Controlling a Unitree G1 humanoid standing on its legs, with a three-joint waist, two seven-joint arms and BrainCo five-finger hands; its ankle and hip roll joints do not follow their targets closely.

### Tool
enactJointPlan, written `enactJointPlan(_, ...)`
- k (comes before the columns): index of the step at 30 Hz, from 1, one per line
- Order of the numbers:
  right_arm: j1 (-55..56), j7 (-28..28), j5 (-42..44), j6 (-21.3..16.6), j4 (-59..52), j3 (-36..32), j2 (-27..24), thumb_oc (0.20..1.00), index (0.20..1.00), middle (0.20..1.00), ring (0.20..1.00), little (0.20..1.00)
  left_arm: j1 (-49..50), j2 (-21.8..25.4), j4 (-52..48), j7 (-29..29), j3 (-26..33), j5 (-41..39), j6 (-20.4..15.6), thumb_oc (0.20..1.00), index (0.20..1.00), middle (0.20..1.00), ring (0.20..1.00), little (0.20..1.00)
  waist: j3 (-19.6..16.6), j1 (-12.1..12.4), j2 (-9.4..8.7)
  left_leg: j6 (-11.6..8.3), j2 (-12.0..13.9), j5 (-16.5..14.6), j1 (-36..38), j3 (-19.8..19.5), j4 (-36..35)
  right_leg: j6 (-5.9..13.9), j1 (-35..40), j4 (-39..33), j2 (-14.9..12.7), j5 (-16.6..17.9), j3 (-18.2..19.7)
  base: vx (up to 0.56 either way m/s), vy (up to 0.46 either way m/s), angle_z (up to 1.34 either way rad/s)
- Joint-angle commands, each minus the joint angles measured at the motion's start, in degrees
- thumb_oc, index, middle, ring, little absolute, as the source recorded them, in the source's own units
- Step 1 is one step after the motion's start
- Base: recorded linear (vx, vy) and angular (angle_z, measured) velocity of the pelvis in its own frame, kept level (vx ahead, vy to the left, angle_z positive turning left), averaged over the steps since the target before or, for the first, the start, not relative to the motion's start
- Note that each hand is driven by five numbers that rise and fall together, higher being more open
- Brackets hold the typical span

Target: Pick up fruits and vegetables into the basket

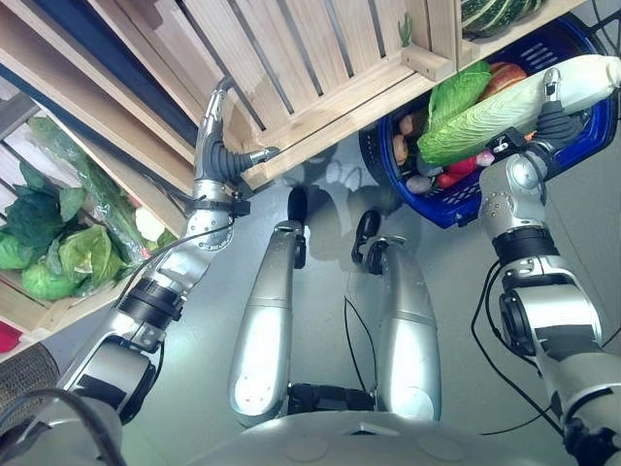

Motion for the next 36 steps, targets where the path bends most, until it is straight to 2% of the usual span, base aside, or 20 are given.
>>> enactJointPlan(1, 0.4, 2.53, 2.48, 0.8, -1.02, 1.26, -5.09, 1.0, 1.0, 1.0, 1.0, 1.0, 0.45, -1.03, -2.44, -0.47, 0.11, -1.47, -3.76, 1.0, 1.0, 1.0, 1.0, 1.0, -2.24, -0.66, 2.13, 0.68, -2.76, -11.62, 1.01, 4.03, 6.66, 4.34, 2.66, -2.96, 0.64, 2.88, -0.67, 0.0, 0.0, 0.0)
enactJointPlan(4, 1.33, 5.12, 3.65, 4.31, 0.21, 1.91, -4.44, 1.0, 1.0, 1.0, 1.0, 1.0, 1.08, -1.19, -2.19, -1.82, -0.32, -0.93, -4.7, 1.0, 1.0, 1.0, 1.0, 1.0, -2.24, -0.44, 2.02, 0.86, -2.89, -12.15, 1.64, 4.04, 6.88, 4.34, 3.06, -2.56, 0.82, 2.56, -0.69, 0.05, -0.037, 0.0)
enactJointPlan(7, 2.02, 6.78, 4.91, 5.76, 2.57, 1.81, -4.29, 1.0, 1.0, 1.0, 1.0, 1.0, 1.17, -0.74, -2.43, -1.83, -0.54, -1.1, -5.47, 1.0, 1.0, 1.0, 1.0, 1.0, -2.24, -0.32, 1.8, 0.87, -3.0, -11.99, 2.95, 4.03, 6.24, 4.27, 4.49, -3.42, 0.97, 2.7, -0.99, 0.04, -0.038, -0.01)
enactJointPlan(12, 2.78, 4.68, 2.96, 6.88, 6.31, 0.94, -4.03, 1.0, 1.0, 1.0, 1.0, 1.0, 2.09, 0.63, -2.65, -3.66, -0.41, -1.68, -6.56, 1.0, 1.0, 1.0, 1.0, 1.0, -2.24, 0.03, 1.06, 0.61, -3.1, -10.86, 7.57, 3.33, 3.47, 4.39, 9.67, -6.58, 1.44, 3.58, -1.47, 0.05, -0.046, 0.03)
enactJointPlan(15, 3.27, 2.48, 1.62, 6.06, 6.83, 0.28, -4.21, 1.0, 1.0, 1.0, 1.0, 1.0, 2.86, 1.16, -2.94, -4.06, -0.17, -1.99, -6.76, 1.0, 1.0, 1.0, 1.0, 1.0, -2.24, 0.15, 0.59, 0.4, -2.82, -9.93, 10.93, 2.75, 0.73, 4.5, 13.34, -9.62, 1.8, 4.02, -1.41, 0.04, -0.029, 0.03)
enactJointPlan(18, 4.99, -2.23, -0.99, 4.99, 5.54, -0.57, -3.51, 1.0, 1.0, 1.0, 1.0, 1.0, 4.46, 1.55, -2.8, -4.59, 0.39, -2.29, -6.73, 1.0, 1.0, 1.0, 1.0, 1.0, -2.24, 0.06, -0.1, -0.09, -2.42, -8.11, 16.41, 1.83, -4.49, 4.59, 19.23, -15.31, 2.86, 4.95, -0.75, 0.06, -0.029, 0.01)
enactJointPlan(22, 6.3, -6.26, -4.11, 4.19, 5.44, -1.38, -2.94, 1.0, 1.0, 1.0, 1.0, 1.0, 5.67, 1.22, -1.41, -5.32, 0.8, -2.64, -7.23, 1.0, 1.0, 1.0, 1.0, 1.0, -2.24, 0.29, -0.33, -1.0, -2.65, -3.98, 25.57, -0.18, -14.7, 4.38, 29.7, -27.15, 4.52, 7.25, -1.02, 0.03, -0.017, -0.03)
enactJointPlan(27, 10.89, -11.01, -9.71, 1.48, 3.48, -0.95, -0.03, 1.0, 1.0, 1.0, 1.0, 1.0, 7.84, 0.79, 0.83, -7.53, -0.09, -0.81, -9.24, 1.0, 1.0, 1.0, 1.0, 1.0, -6.02, 0.14, -0.7, -1.4, -2.32, -0.72, 31.97, -1.12, -24.09, 4.27, 37.09, -37.01, 4.78, 9.79, -1.83, 0.05, 0.008, -0.03)
enactJointPlan(29, 14.68, -11.16, -11.88, 0.84, 1.26, -0.46, 2.1, 1.0, 1.0, 1.0, 1.0, 1.0, 9.82, 0.71, 1.49, -8.4, -0.35, -0.84, -9.23, 1.0, 1.0, 1.0, 1.0, 1.0, -8.11, -0.2, -0.93, -1.22, -2.01, 0.45, 35.15, -1.67, -28.51, 4.45, 40.1, -40.67, 4.86, 10.96, -1.69, 0.1, 0.035, 0.03)
enactJointPlan(32, 22.65, -7.05, -13.09, -0.7, -0.66, -0.28, 5.61, 1.0, 1.0, 1.0, 1.0, 1.0, 14.0, -0.64, 4.26, -10.53, -0.5, -0.06, -9.19, 1.0, 1.0, 1.0, 1.0, 1.0, -11.93, -0.7, -1.43, -1.07, -1.25, 2.51, 40.5, -2.17, -35.9, 5.16, 44.94, -46.62, 4.96, 12.89, -1.49, 0.11, 0.051, -0.01)
enactJointPlan(36, 29.44, -4.08, -14.19, -1.42, -2.86, 1.35, 8.27, 1.0, 1.0, 1.0, 1.0, 1.0, 17.59, -2.24, 7.83, -11.58, -1.05, 0.84, -8.9, 1.0, 1.0, 1.0, 1.0, 1.0, -15.07, -1.53, -1.85, -1.15, -0.24, 4.17, 44.2, -1.82, -40.47, 5.72, 47.85, -49.69, 5.15, 14.14, -0.99, 0.09, 0.066, -0.01)
